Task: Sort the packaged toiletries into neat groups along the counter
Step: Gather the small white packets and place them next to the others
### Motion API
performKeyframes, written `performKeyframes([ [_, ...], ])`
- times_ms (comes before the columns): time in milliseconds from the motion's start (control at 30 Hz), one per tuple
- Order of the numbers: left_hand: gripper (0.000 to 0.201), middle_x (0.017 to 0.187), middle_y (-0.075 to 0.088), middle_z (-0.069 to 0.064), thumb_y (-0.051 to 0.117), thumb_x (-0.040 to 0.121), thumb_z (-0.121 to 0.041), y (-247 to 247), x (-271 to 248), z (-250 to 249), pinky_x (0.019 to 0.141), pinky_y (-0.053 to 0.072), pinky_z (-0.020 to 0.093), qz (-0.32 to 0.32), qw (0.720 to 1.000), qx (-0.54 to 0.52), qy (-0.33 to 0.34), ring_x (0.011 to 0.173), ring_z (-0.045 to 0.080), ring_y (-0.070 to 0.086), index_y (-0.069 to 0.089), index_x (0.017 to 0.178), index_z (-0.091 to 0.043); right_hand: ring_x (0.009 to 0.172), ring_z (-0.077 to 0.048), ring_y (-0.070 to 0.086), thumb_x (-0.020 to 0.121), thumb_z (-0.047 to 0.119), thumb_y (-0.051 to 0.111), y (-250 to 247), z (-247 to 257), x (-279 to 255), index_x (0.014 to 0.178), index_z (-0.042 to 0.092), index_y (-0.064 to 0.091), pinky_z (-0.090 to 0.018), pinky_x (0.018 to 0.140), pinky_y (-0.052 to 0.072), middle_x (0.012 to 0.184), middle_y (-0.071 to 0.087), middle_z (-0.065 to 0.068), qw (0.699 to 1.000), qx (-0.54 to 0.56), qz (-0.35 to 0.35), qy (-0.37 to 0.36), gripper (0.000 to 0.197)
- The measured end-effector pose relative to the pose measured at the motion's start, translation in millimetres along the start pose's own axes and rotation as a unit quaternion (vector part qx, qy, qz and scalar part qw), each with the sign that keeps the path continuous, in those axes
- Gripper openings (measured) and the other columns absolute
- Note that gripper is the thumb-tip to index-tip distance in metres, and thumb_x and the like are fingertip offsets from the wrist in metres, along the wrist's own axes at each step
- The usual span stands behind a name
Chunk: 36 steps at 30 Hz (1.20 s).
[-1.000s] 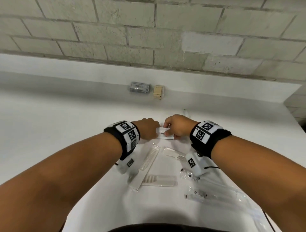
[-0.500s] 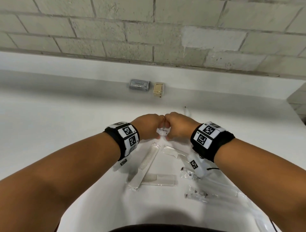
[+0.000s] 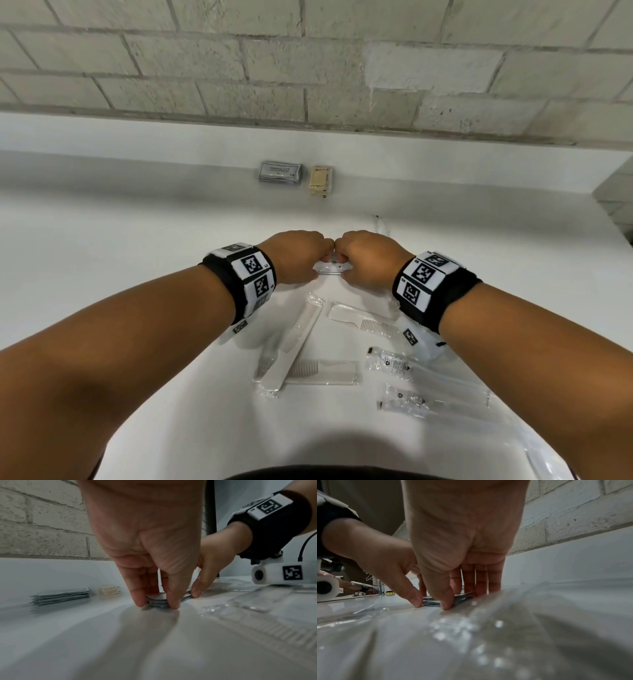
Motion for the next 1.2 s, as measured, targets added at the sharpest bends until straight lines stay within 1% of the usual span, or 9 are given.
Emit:
performKeyframes([
  [167, 0.035, 0.114, 0.057, 0.002, 0.062, 0.087, -0.029, -9.1, 17.1, -11.6, 0.081, 0.048, 0.036, 0.004, 0.999, 0.037, 0.014, 0.105, 0.024, 0.057, 0.053, 0.12, -0.021, 0.094, -0.024, 0.058, 0.08, 0.02, 0.058, -3.8, -23.3, 0.0, 0.095, 0.015, 0.057, -0.037, 0.074, 0.05, 0.1, 0.058, -0.004, 1.0, -0.002, -0.003, 0.022, 0.016],
  [400, 0.041, 0.116, 0.057, 0.004, 0.063, 0.088, -0.025, -17.4, 64.4, -69.0, 0.072, 0.04, 0.03, -0.024, 0.997, 0.038, 0.067, 0.103, 0.027, 0.059, 0.052, 0.127, -0.022, 0.096, -0.022, 0.057, 0.082, 0.023, 0.062, -5.0, -94.7, -34.2, 0.1, 0.014, 0.057, -0.033, 0.077, 0.047, 0.104, 0.057, -0.003, 0.996, 0.0, 0.02, 0.088, 0.02],
  [533, 0.037, 0.113, 0.057, 0.009, 0.061, 0.088, -0.017, -19.4, 85.9, -82.5, 0.075, 0.048, 0.036, -0.048, 0.997, 0.002, 0.066, 0.098, 0.031, 0.059, 0.054, 0.125, -0.017, 0.091, -0.022, 0.058, 0.082, 0.021, 0.061, -7.8, -116.5, -35.9, 0.091, 0.016, 0.055, -0.027, 0.072, 0.043, 0.101, 0.058, -0.003, 0.995, -0.004, 0.025, 0.1, 0.012],
  [600, 0.037, 0.114, 0.055, 0.01, 0.061, 0.088, -0.016, -23.7, 94.8, -75.8, 0.075, 0.05, 0.039, -0.059, 0.997, -0.007, 0.056, 0.095, 0.033, 0.059, 0.056, 0.125, -0.017, 0.09, -0.023, 0.059, 0.081, 0.021, 0.06, -12.8, -121.0, -23.9, 0.086, 0.019, 0.053, -0.029, 0.073, 0.045, 0.099, 0.06, -0.003, 0.995, -0.007, 0.019, 0.096, 0.009],
  [700, 0.03, 0.11, 0.053, 0.011, 0.057, 0.089, -0.016, -33.6, 106.7, -57.0, 0.07, 0.052, 0.04, -0.08, 0.996, 0.004, 0.031, 0.087, 0.035, 0.061, 0.057, 0.119, -0.016, 0.09, -0.025, 0.061, 0.08, 0.021, 0.058, -21.5, -126.1, 3.5, 0.084, 0.021, 0.054, -0.038, 0.076, 0.051, 0.096, 0.062, -0.002, 0.995, -0.014, 0.011, 0.094, 0.006],
  [833, 0.025, 0.111, 0.049, 0.01, 0.052, 0.091, -0.015, -47.5, 131.7, -22.3, 0.064, 0.048, 0.038, -0.07, 0.997, 0.032, -0.032, 0.085, 0.036, 0.063, 0.055, 0.116, -0.014, 0.092, -0.029, 0.063, 0.083, 0.019, 0.054, -33.0, -137.2, 47.7, 0.092, 0.016, 0.061, -0.035, 0.075, 0.051, 0.1, 0.065, -0.007, 0.994, -0.002, -0.008, 0.107, 0.012],
  [1000, 0.035, 0.122, 0.046, 0.014, 0.043, 0.093, -0.01, -58.9, 166.2, 12.1, 0.079, 0.049, 0.044, -0.053, 0.994, 0.031, -0.087, 0.105, 0.039, 0.06, 0.049, 0.127, -0.015, 0.097, -0.032, 0.062, 0.086, 0.026, 0.056, -45.3, -163.4, 88.2, 0.105, 0.013, 0.061, -0.036, 0.08, 0.051, 0.104, 0.052, -0.007, 0.986, 0.035, -0.041, 0.155, 0.023],
  [1067, 0.038, 0.125, 0.046, 0.015, 0.041, 0.095, -0.01, -61.9, 175.7, 20.2, 0.084, 0.049, 0.045, -0.055, 0.994, 0.018, -0.094, 0.108, 0.039, 0.058, 0.047, 0.131, -0.017, 0.099, -0.032, 0.061, 0.087, 0.029, 0.058, -49.3, -170.0, 97.9, 0.108, 0.017, 0.061, -0.038, 0.084, 0.052, 0.11, 0.049, -0.007, 0.985, 0.034, -0.047, 0.161, 0.025],
  [1200, 0.037, 0.13, 0.045, 0.014, 0.042, 0.095, -0.009, -66.0, 187.9, 39.7, 0.089, 0.05, 0.044, -0.066, 0.991, -0.013, -0.117, 0.111, 0.038, 0.057, 0.05, 0.131, -0.015, 0.102, -0.031, 0.063, 0.088, 0.021, 0.057, -56.9, -170.9, 112.2, 0.104, 0.02, 0.064, -0.04, 0.086, 0.053, 0.113, 0.062, -0.008, 0.988, 0.017, -0.06, 0.139, 0.018],
])
Point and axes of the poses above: each hand's wrist, its own x-axis towards the middle knuckle, its own y-axis out of the palm, z = x × y, the point moved 10 cm from there along x, towards the middle knuckle
